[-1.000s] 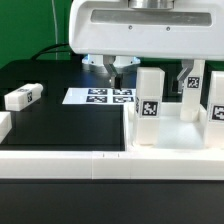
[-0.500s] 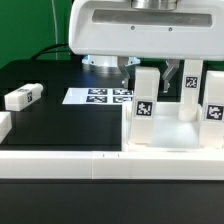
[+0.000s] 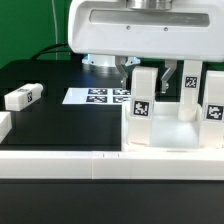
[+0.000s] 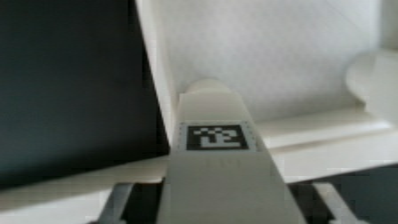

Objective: Assemble desk

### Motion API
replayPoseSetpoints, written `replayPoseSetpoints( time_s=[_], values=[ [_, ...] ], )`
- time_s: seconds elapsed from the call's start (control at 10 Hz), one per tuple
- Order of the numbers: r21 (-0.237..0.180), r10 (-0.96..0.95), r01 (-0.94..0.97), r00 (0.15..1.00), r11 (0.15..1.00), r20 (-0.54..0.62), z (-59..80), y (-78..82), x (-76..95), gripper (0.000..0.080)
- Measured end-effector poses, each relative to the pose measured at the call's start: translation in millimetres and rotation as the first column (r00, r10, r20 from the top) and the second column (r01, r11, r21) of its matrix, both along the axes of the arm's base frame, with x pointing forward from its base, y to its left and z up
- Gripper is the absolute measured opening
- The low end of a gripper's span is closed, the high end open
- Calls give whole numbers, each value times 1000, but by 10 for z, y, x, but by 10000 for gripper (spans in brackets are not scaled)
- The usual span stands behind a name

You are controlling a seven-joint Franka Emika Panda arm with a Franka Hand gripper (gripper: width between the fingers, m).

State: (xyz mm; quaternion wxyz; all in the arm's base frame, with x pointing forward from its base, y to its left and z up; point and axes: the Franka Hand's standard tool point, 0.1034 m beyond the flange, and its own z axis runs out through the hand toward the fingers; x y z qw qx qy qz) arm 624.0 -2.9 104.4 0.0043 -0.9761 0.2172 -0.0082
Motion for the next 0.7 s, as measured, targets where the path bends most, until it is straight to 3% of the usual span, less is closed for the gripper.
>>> replayPoseSetpoints(
  time_s=[0.3,0.5,0.7],
  values=[
    [33,-301,300,953,953,28,-5,17,21,289],
    [43,-462,461,886,886,20,-7,43,21,290],
    [55,-639,638,769,768,2,-13,60,27,290]
  ],
)
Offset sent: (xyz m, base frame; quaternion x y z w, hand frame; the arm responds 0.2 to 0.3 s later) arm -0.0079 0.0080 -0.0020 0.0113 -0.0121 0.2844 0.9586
